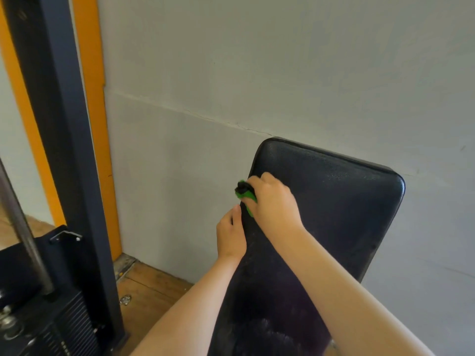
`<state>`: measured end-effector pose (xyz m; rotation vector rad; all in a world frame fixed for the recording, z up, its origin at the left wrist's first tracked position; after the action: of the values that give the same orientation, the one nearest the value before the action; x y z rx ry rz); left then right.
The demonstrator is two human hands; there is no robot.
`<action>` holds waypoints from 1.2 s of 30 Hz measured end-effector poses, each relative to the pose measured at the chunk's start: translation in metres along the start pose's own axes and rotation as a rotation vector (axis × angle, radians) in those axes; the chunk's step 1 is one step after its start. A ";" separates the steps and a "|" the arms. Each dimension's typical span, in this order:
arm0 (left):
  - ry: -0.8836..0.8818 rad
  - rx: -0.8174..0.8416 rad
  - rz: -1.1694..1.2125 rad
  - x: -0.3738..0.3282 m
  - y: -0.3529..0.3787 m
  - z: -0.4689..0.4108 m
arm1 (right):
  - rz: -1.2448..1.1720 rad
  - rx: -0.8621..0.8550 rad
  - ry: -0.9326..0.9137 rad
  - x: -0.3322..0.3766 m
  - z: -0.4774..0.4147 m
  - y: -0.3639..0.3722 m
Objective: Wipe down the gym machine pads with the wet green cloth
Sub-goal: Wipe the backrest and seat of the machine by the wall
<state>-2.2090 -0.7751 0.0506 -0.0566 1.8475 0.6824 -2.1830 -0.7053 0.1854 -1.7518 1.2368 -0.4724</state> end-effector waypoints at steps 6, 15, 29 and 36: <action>-0.001 -0.024 0.010 -0.005 0.003 0.005 | -0.062 -0.150 0.078 -0.020 -0.019 -0.027; 0.030 -0.016 0.012 -0.002 0.000 0.002 | -0.057 -0.210 -0.003 -0.009 0.037 0.030; -0.083 -0.059 -0.188 -0.012 0.004 0.017 | -0.822 -0.297 0.686 -0.104 0.122 -0.034; 0.047 0.072 -0.189 -0.051 0.010 0.111 | -1.246 -0.184 0.862 -0.060 0.176 0.012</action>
<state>-2.0982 -0.7279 0.0743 -0.1995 1.8824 0.4865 -2.0862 -0.5733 0.0961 -2.4384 0.4987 -2.0260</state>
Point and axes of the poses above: each hand's wrist, its own z-axis away from the middle knuckle, its own y-axis out of the palm, x = y × z, the point moved 1 cm from there along -z, towards the middle knuckle, and after that the axes turned 15 degrees about z, right-handed, at the moved point
